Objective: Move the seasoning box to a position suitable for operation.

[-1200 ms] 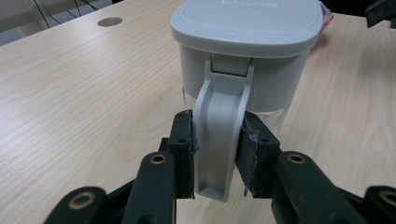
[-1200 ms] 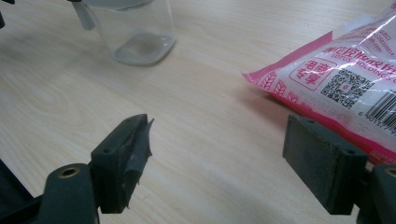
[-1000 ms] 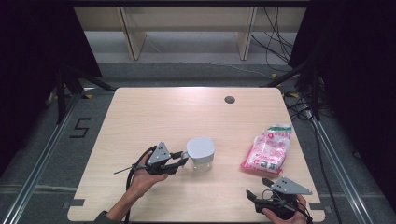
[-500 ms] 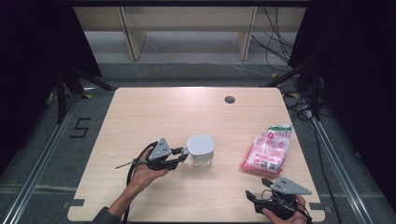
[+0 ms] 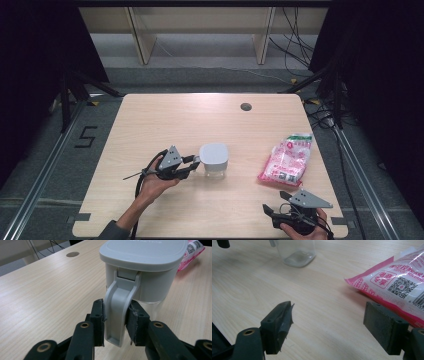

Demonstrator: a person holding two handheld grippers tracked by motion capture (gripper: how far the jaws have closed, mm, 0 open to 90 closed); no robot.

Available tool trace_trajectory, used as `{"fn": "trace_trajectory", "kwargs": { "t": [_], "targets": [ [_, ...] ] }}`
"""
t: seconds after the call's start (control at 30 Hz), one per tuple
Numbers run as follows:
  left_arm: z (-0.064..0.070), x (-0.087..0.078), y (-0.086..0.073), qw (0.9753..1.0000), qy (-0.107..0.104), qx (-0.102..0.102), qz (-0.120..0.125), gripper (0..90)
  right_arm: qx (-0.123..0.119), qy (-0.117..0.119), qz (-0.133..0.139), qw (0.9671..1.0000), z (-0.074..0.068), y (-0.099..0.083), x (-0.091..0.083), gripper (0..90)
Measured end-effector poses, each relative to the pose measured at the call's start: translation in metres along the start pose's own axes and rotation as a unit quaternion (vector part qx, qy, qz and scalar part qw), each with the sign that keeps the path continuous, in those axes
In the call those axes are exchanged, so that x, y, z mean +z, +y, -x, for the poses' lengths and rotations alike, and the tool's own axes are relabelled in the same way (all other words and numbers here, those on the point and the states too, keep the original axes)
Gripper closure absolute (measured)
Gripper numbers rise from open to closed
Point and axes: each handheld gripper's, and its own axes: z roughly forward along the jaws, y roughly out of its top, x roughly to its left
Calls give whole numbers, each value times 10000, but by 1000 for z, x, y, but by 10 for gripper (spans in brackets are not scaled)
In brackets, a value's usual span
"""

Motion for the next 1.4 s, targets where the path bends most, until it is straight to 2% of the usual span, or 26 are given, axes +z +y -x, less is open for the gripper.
{"fn": "trace_trajectory", "kwargs": {
  "t": [0.03,0.1,0.2,0.23,0.27,0.3,0.33,0.37,0.53,0.57,0.67,0.7,0.77,0.83,0.93,0.97,1.1,1.13,1.27,1.3,1.37,1.4],
  "targets": [
    [2,1,0,9999,7,-133,19,685,-1,4,2,10000,0,0,0,239],
    [3,1,0,9998,-10,-178,20,686,-16,0,-3,10000,0,0,0,239],
    [3,2,0,9998,-68,-187,34,685,13,30,-8,10000,-1,0,0,239],
    [2,2,1,10000,-59,-22,33,685,10,35,1,10000,-1,0,0,239],
    [2,2,1,10000,-59,-22,33,685,10,35,1,10000,-1,0,0,239],
    [3,3,0,9999,-40,-156,28,685,24,30,-2,10000,-1,0,0,239],
    [2,3,1,9999,-57,-98,37,684,21,32,0,10000,-1,1,0,239],
    [2,4,1,9998,-54,-190,35,684,21,35,-7,10000,-1,0,0,238],
    [1,4,1,9997,-91,-234,47,672,4,48,-1,10000,-1,0,0,238],
    [1,3,1,9997,-65,-241,50,645,71,54,-9,10000,-1,0,1,237],
    [1,1,2,9996,-21,-296,24,596,7,44,8,10000,0,0,0,237],
    [0,-1,2,9996,-104,-266,-60,580,177,89,-34,9998,-3,-1,0,237],
    [1,-5,3,9997,-101,-201,-95,554,184,89,-21,9998,-2,-1,0,236],
    [1,-10,5,9995,-123,-266,-107,496,162,101,-9,9998,-1,-2,0,231],
    [1,-15,6,9996,-141,-212,-147,430,210,109,-9,9997,-1,-2,0,230],
    [2,-18,8,9994,-137,-287,-121,420,66,87,20,9999,1,-2,0,232],
    [2,-22,11,9993,-170,-301,-132,397,68,90,-42,9999,0,-2,0,232],
    [3,-23,12,9992,-118,-348,-176,368,12,77,-29,10000,1,-2,0,231],
    [5,-27,16,9990,-116,-386,-193,344,18,63,6,10000,0,-2,0,232],
    [5,-28,16,9990,-136,-383,-166,344,81,114,1,9999,0,-2,0,232],
    [5,-30,19,9991,-153,-344,-184,339,-1,62,9,10000,0,-2,0,232],
    [6,-31,20,9990,-132,-392,-146,336,74,112,0,9999,0,-2,1,231]
  ]
}}
